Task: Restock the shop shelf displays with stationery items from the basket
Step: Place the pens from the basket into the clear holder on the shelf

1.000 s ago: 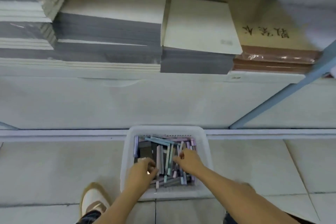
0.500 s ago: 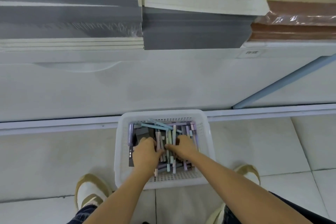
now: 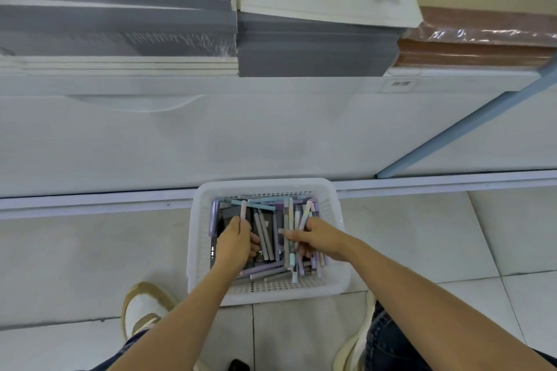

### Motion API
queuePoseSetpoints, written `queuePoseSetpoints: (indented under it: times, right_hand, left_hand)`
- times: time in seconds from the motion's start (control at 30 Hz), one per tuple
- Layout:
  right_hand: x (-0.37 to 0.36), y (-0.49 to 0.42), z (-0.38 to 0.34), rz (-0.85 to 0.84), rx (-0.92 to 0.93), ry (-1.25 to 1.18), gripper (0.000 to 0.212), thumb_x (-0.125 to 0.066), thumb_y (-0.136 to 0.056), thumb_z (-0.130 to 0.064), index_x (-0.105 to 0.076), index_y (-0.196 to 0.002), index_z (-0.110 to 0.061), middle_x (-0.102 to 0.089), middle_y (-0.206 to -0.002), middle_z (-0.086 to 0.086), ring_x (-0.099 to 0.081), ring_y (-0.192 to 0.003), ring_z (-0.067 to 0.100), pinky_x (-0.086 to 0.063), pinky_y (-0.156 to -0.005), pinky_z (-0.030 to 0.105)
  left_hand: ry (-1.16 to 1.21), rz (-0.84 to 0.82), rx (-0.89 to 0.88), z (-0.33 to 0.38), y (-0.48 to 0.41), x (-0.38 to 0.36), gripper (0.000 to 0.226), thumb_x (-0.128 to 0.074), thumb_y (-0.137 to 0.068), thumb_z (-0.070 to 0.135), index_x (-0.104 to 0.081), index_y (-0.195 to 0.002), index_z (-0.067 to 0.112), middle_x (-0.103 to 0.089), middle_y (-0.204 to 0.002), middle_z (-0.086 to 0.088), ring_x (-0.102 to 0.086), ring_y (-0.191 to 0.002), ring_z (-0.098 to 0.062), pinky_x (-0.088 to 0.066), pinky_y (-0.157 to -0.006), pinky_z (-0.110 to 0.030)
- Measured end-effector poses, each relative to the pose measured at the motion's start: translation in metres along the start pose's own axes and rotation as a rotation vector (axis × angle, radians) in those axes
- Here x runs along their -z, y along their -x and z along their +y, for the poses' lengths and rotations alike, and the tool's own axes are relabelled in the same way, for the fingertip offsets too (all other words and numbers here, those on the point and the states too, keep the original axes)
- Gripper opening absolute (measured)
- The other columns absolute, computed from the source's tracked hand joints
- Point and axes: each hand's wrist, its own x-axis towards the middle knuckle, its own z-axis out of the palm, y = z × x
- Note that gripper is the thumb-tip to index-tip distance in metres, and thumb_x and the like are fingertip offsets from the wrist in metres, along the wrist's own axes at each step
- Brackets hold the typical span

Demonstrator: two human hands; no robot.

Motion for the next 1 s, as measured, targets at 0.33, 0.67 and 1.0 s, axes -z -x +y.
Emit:
queuePoseSetpoints:
  times: [0.33,0.67,1.0]
  right_hand:
    - [-0.013,0.027,-0.044,-0.179,0.096,0.011,0.013,-0.062,-0.094,-0.018,-0.065,-0.104,-0.009,-0.064,-0.07,-0.002,-0.058,-0.059,0.011,-0.051,-0.06,0.02]
    - [-0.007,0.047,-0.07,0.082,0.225,-0.124,0.025,-0.05,-0.101,-0.022,-0.065,-0.104,-0.002,-0.07,-0.104,0.024,-0.055,-0.05,0.01,-0.044,-0.049,0.021]
    - [-0.015,0.083,-0.115,0.18,0.451,-0.087,0.027,-0.049,-0.101,-0.02,-0.062,-0.091,0.001,-0.056,-0.055,0.003,-0.044,-0.045,0.009,-0.035,-0.045,0.021]
  left_hand:
    - [0.267,-0.247,-0.042,0.039,0.028,-0.013,0.028,-0.052,-0.099,0.025,-0.067,-0.107,0.002,-0.072,-0.099,-0.017,-0.067,-0.083,-0.024,-0.057,-0.076,-0.036]
    - [0.188,0.042,-0.184,0.049,0.039,0.01,0.031,-0.038,-0.105,0.022,-0.055,-0.107,-0.003,-0.065,-0.073,-0.013,-0.059,-0.069,-0.024,-0.049,-0.068,-0.035]
    - [0.175,-0.313,-0.333,0.077,0.087,0.012,0.041,-0.04,-0.102,0.044,-0.058,-0.093,0.008,-0.063,-0.063,-0.004,-0.043,-0.038,-0.012,-0.029,-0.036,-0.018]
